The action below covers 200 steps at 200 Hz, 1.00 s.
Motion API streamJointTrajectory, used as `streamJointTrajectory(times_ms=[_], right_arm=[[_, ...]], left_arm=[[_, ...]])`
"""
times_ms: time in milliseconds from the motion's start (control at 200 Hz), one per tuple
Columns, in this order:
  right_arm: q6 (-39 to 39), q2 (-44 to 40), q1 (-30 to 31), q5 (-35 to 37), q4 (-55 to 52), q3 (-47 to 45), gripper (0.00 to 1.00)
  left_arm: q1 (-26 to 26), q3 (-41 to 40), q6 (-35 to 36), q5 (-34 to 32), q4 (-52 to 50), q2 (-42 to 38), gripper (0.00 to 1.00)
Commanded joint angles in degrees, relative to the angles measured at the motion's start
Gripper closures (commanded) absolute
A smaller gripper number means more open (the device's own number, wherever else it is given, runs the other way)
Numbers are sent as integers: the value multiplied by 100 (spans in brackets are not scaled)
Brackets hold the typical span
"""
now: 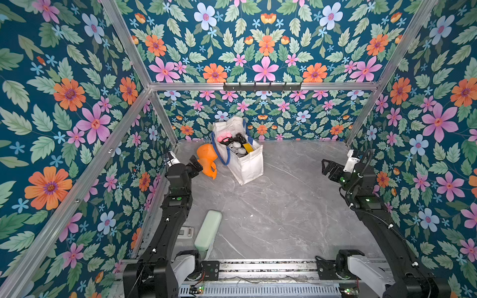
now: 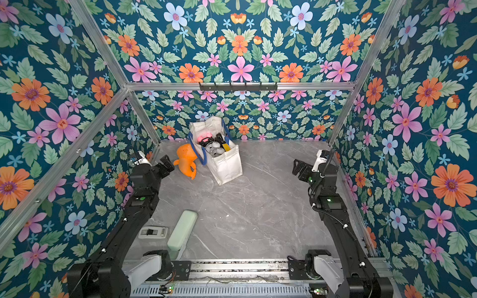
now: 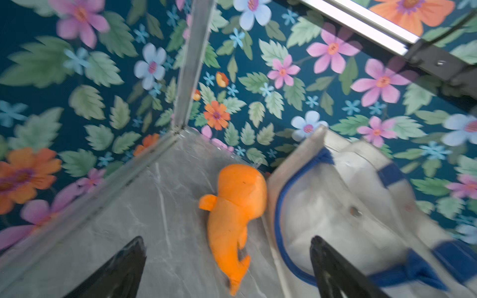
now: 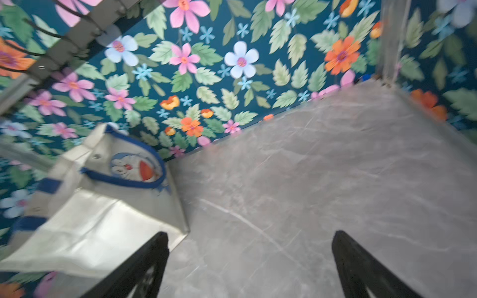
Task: Take the alarm clock out of the canvas bag
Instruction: Move the canvas bag to the center of the board.
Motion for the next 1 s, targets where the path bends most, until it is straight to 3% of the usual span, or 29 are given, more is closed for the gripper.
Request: streamJointTrajectory(times_ms=[0, 160, 385, 610, 860, 995], right_arm=[[988, -124, 33, -1144, -201, -34, 1], [1219, -253, 239, -1143, 363, -258, 1], [909, -168, 704, -822, 529, -528, 1], [841, -51, 744, -867, 547, -612, 2], [785, -68, 757, -817, 439, -639, 3], [771, -60, 767, -839, 438, -639, 3]], left_arm=[[8, 400, -701, 1140, -625, 160, 1], [-167, 1426, -1322, 2190, -916, 1108, 13], [-1055, 3501, -890, 1456, -2462, 2535, 14], [-1382, 4671, -912, 869, -3228, 3556, 20], [-1486, 5256, -826, 666, -3654, 4294, 43], [-1521, 5357, -750, 819, -3733, 4402, 68]])
